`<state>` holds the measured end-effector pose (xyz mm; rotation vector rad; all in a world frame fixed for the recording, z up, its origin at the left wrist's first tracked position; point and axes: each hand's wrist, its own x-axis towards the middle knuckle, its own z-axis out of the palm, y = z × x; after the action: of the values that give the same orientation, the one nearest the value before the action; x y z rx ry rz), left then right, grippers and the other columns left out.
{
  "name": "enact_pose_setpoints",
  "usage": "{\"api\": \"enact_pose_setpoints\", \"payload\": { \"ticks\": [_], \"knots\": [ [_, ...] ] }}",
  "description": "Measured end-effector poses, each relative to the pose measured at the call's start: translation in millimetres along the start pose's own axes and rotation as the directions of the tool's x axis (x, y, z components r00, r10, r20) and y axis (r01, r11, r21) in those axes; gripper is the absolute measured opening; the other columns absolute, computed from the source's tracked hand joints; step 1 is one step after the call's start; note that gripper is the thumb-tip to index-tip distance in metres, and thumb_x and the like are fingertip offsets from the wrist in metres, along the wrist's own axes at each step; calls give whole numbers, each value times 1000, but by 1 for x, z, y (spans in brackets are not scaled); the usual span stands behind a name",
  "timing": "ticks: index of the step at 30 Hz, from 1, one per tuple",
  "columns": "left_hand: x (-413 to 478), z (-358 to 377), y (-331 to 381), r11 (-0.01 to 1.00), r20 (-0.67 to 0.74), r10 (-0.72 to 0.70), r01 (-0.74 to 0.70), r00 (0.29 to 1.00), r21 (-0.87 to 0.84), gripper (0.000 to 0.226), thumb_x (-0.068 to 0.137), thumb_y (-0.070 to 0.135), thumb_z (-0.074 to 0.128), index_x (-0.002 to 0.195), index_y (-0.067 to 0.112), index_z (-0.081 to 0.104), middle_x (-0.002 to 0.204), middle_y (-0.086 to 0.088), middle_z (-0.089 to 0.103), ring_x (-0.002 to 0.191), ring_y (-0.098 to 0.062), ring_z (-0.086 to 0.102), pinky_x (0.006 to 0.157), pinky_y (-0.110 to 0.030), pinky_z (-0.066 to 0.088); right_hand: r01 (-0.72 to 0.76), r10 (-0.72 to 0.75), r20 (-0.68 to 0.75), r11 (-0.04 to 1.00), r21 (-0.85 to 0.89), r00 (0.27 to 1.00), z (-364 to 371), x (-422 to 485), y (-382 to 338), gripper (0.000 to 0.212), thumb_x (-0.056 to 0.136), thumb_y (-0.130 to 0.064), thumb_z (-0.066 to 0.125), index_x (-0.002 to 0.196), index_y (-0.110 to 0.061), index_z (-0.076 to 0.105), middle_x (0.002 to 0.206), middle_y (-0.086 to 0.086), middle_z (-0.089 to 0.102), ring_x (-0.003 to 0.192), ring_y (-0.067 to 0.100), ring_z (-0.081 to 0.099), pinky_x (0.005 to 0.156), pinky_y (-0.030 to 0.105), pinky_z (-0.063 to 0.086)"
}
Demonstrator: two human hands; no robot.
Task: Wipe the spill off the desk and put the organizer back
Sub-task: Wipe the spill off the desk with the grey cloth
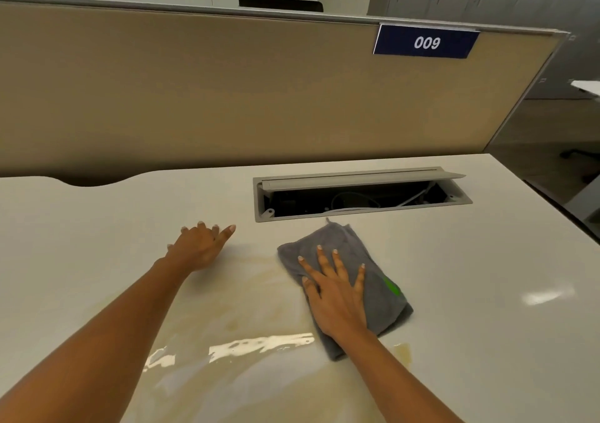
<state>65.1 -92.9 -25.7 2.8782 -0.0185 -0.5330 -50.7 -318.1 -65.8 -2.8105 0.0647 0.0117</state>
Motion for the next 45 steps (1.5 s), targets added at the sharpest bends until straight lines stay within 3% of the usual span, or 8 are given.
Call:
{"api": "enact_pose_setpoints", "payload": {
  "ticks": [3,9,14,21,26,30,37,45],
  "knots": [
    [0,4,-2,1000,11,-9,9,1000,-1,68,91,55,12,145,14,18,157,-14,9,142,-41,8,115,-57,13,103,-104,27,994,23,994,11,3,-33,46,97,-44,20,142,-46,16,159,-9,-1,146,18,-9,106,56,-23],
    [0,2,-4,990,-9,-42,41,999,-138,72,91,56,12,144,8,16,155,-16,15,142,-39,11,117,-54,10,269,-270,59,963,20,961,31,-3,-78,45,96,-43,23,140,-45,23,159,-6,2,146,20,-10,94,50,-38],
    [1,2,-10,976,-4,-28,27,1000,-218,70,92,54,12,145,7,14,155,-15,15,143,-34,13,117,-46,8,260,-261,52,965,20,964,28,-2,-68,44,97,-40,21,140,-44,25,159,-8,7,147,18,-5,102,53,-28],
    [0,1,-19,979,-8,30,-31,1000,-201,52,97,44,11,145,25,14,156,-13,16,143,-34,13,117,-41,7,-3,3,-25,1000,-13,1000,8,9,-18,45,98,-40,20,142,-45,17,159,-10,4,147,18,-4,111,58,-13],
    [0,-3,-23,954,8,30,-26,1000,-297,60,94,51,14,144,20,23,154,-10,23,142,-30,17,119,-41,9,-266,262,-114,964,-19,958,3,3,16,46,98,-41,16,144,-42,10,159,-11,2,147,18,-3,112,60,-8],
    [-6,-4,-28,933,-11,38,-39,999,-358,60,94,52,17,142,19,31,153,-12,26,142,-31,19,116,-39,10,-302,300,-124,953,6,946,3,5,15,46,99,-41,16,144,-41,12,159,-10,4,147,16,-2,111,59,-11],
    [-15,-13,-41,924,23,-36,42,999,-381,74,88,63,14,135,14,43,144,-20,37,132,-36,34,110,-40,23,-207,207,-52,978,15,977,5,5,-17,45,99,-40,18,144,-41,14,159,-9,5,147,17,-3,112,59,-11],
    [-18,-13,-68,943,12,-4,8,1000,-333,73,89,60,14,141,12,31,153,-13,26,140,-32,23,117,-44,14,57,-57,10,998,6,998,36,-23,-86,45,98,-40,19,143,-44,16,158,-12,6,147,15,-4,111,57,-14]
  ]
}}
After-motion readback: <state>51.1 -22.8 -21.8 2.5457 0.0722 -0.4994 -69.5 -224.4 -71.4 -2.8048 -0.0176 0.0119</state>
